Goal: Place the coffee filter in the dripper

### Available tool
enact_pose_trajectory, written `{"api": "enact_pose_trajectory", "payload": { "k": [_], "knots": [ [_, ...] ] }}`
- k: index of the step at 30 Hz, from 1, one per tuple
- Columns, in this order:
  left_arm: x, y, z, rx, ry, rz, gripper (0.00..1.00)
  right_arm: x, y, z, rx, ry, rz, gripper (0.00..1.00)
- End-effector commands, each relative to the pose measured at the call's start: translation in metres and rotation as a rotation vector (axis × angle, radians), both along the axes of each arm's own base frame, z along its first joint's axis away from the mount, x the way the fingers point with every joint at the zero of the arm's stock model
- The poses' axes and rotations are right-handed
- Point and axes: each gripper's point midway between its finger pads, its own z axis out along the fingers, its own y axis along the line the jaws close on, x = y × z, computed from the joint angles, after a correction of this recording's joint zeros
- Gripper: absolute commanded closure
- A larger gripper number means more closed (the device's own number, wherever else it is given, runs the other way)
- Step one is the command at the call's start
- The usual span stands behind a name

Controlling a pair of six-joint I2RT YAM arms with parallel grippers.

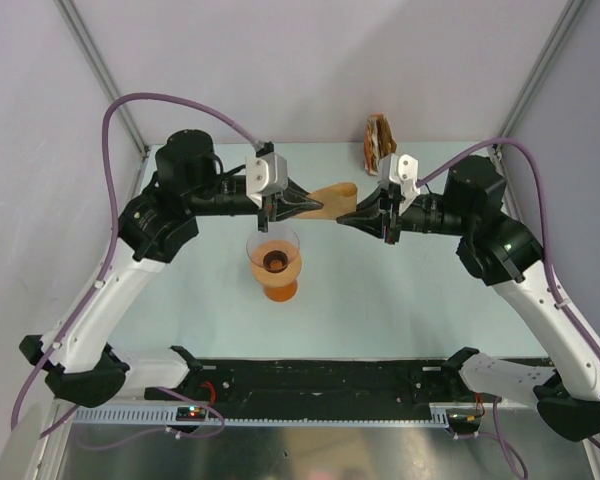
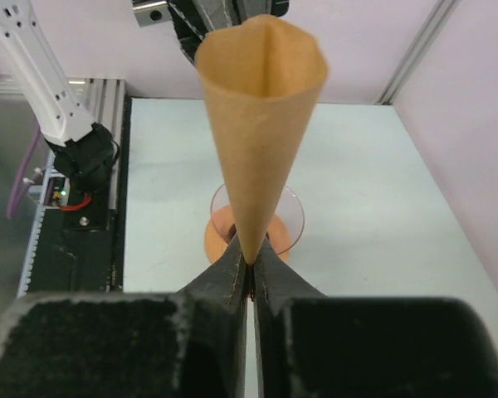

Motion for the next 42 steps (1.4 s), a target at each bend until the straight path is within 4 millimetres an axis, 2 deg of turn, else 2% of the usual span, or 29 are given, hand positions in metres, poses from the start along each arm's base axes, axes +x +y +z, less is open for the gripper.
{"api": "enact_pose_trajectory", "payload": {
  "k": [1, 4, 5, 6, 8, 11, 14, 16, 18, 20, 23, 24, 25, 26, 27, 28, 29, 31, 33, 34, 35, 37, 39, 41, 42],
  "knots": [
    [-0.008, 0.000, 0.018, -0.051, 0.017, -0.054, 1.00, -0.011, -0.007, 0.014, 0.031, -0.016, 0.006, 0.98],
    [-0.008, -0.001, 0.019, -0.056, 0.020, -0.059, 1.00, -0.010, -0.008, 0.015, 0.036, -0.019, 0.002, 0.99],
    [-0.008, -0.002, 0.019, -0.057, 0.021, -0.060, 1.00, -0.010, -0.009, 0.015, 0.036, -0.021, -0.001, 0.94],
    [-0.008, -0.002, 0.019, -0.058, 0.020, -0.062, 1.00, -0.010, -0.010, 0.016, 0.036, -0.025, -0.007, 0.80],
    [-0.009, -0.002, 0.017, -0.055, 0.017, -0.070, 1.00, -0.009, -0.011, 0.020, 0.045, -0.039, -0.019, 0.61],
    [-0.012, -0.002, 0.013, -0.050, 0.018, -0.086, 1.00, -0.009, -0.013, 0.031, 0.076, -0.061, -0.030, 0.53],
    [-0.014, -0.002, 0.010, -0.047, 0.026, -0.098, 1.00, -0.011, -0.012, 0.039, 0.097, -0.072, -0.016, 0.56],
    [-0.014, -0.002, 0.010, -0.047, 0.027, -0.097, 1.00, -0.012, -0.011, 0.042, 0.100, -0.076, -0.004, 0.62],
    [-0.014, -0.001, 0.010, -0.047, 0.024, -0.091, 1.00, -0.014, -0.010, 0.042, 0.099, -0.080, 0.009, 0.75],
    [-0.013, -0.001, 0.008, -0.044, 0.024, -0.087, 1.00, -0.016, -0.010, 0.040, 0.092, -0.082, 0.023, 0.93],
    [-0.012, -0.001, 0.006, -0.041, 0.023, -0.082, 1.00, -0.018, -0.010, 0.039, 0.088, -0.086, 0.031, 0.99],
    [-0.012, -0.001, 0.006, -0.040, 0.023, -0.082, 1.00, -0.018, -0.011, 0.040, 0.090, -0.087, 0.029, 0.95],
    [-0.011, 0.000, 0.005, -0.040, 0.021, -0.080, 1.00, -0.018, -0.011, 0.041, 0.093, -0.086, 0.025, 0.87],
    [-0.011, 0.000, 0.005, -0.039, 0.021, -0.080, 1.00, -0.018, -0.011, 0.043, 0.098, -0.085, 0.022, 0.72],
    [-0.011, 0.000, 0.004, -0.037, 0.020, -0.080, 1.00, -0.017, -0.011, 0.045, 0.103, -0.085, 0.016, 0.63],
    [-0.011, 0.000, 0.003, -0.037, 0.018, -0.082, 1.00, -0.017, -0.011, 0.048, 0.110, -0.091, 0.013, 0.58],
    [-0.011, 0.000, 0.002, -0.035, 0.016, -0.084, 1.00, -0.017, -0.011, 0.050, 0.115, -0.092, 0.011, 0.57],
    [-0.012, 0.000, 0.000, -0.032, 0.016, -0.089, 1.00, -0.017, -0.010, 0.057, 0.131, -0.099, 0.008, 0.61],
    [-0.012, 0.000, -0.001, -0.030, 0.019, -0.088, 1.00, -0.017, -0.010, 0.064, 0.144, -0.108, 0.009, 0.76],
    [-0.011, 0.000, -0.002, -0.029, 0.019, -0.085, 1.00, -0.018, -0.010, 0.066, 0.148, -0.111, 0.011, 0.88],
    [-0.011, 0.000, -0.003, -0.028, 0.019, -0.085, 1.00, -0.019, -0.011, 0.069, 0.153, -0.116, 0.015, 0.94],
    [-0.011, 0.000, -0.004, -0.026, 0.022, -0.083, 1.00, -0.021, -0.011, 0.072, 0.157, -0.120, 0.019, 0.98],
    [-0.010, 0.000, -0.005, -0.024, 0.025, -0.081, 1.00, -0.021, -0.012, 0.073, 0.157, -0.116, 0.020, 0.99],
    [-0.010, 0.000, -0.005, -0.024, 0.025, -0.079, 1.00, -0.022, -0.012, 0.076, 0.159, -0.113, 0.020, 0.76],
    [-0.010, 0.000, -0.005, -0.024, 0.025, -0.078, 1.00, -0.022, -0.012, 0.077, 0.162, -0.115, 0.019, 0.71]
  ]
}}
